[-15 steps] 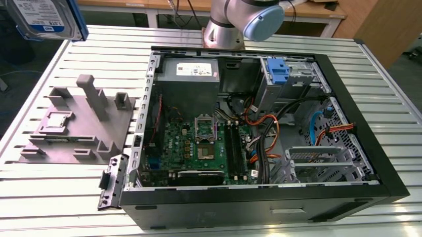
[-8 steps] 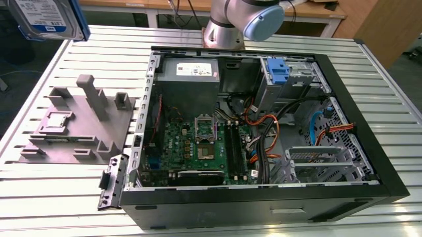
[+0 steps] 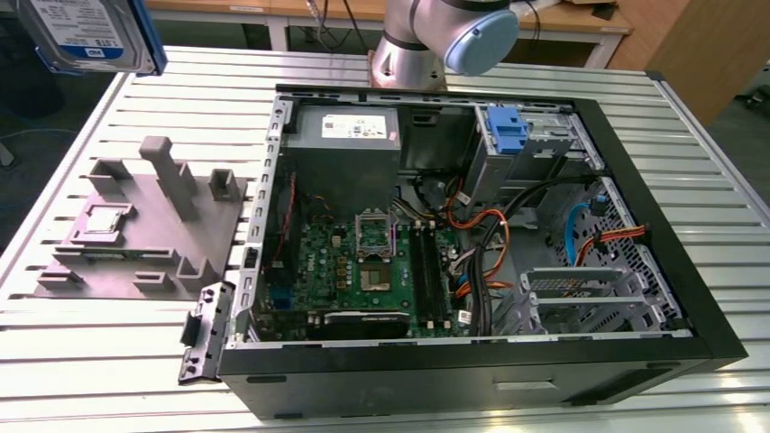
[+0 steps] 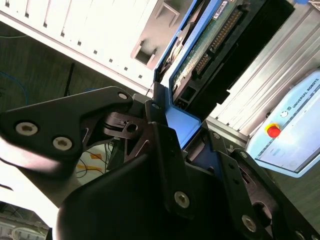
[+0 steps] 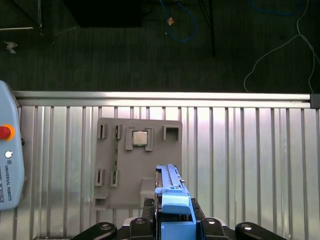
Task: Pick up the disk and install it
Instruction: 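Pick up the disk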
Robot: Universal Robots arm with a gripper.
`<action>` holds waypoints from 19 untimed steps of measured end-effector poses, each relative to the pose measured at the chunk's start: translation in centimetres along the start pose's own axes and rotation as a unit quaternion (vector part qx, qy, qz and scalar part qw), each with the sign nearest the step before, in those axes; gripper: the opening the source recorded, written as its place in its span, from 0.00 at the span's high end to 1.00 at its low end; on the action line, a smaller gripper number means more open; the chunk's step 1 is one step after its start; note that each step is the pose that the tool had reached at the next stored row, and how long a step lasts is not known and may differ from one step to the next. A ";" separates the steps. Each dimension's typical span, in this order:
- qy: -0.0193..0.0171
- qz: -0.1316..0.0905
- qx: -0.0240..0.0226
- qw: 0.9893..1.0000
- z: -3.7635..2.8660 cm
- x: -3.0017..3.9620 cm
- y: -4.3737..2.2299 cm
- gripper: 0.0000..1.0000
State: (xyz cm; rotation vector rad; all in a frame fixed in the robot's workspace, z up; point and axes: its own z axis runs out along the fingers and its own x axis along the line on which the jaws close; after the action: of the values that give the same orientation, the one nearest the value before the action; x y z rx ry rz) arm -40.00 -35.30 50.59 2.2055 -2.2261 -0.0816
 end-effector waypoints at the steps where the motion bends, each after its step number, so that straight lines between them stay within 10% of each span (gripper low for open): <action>1: 0.000 0.000 0.000 1.000 -0.01 0.00 -0.03 0.63; 19: 0.000 0.000 0.000 1.000 -0.02 0.00 -0.53 0.63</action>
State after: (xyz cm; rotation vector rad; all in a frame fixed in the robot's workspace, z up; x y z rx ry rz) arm -39.47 -35.30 50.59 2.2055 -2.2260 -0.0816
